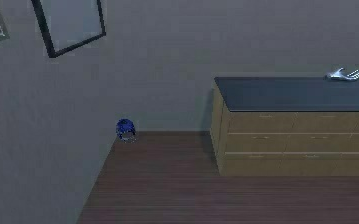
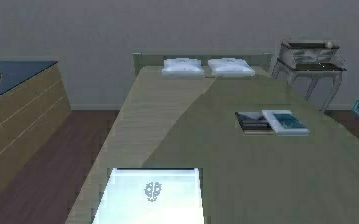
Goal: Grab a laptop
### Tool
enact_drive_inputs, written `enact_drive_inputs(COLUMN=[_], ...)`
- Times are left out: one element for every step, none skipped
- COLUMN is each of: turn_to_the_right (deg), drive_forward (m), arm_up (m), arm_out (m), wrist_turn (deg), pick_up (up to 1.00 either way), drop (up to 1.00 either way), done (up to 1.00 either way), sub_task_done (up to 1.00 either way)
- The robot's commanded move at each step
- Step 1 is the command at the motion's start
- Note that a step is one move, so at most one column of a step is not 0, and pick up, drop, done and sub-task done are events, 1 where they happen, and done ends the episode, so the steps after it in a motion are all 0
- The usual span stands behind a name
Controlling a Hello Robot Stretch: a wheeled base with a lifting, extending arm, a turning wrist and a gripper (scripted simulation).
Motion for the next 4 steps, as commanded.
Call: enact_drive_inputs(turn_to_the_right=[0.0,0.0,0.0,0.0], drive_forward=[0.00,0.00,0.00,0.00], arm_up=[0.50,0.32,0.00,0.00], arm_out=[0.00,0.00,0.10,0.00], wrist_turn=[0.0,0.0,0.0,45.0], pick_up=[0.00,0.00,0.00,0.00], drop=[0.00,0.00,0.00,0.00], done=[0.00,0.00,0.00,0.00], sub_task_done=[0.00,0.00,0.00,0.00])
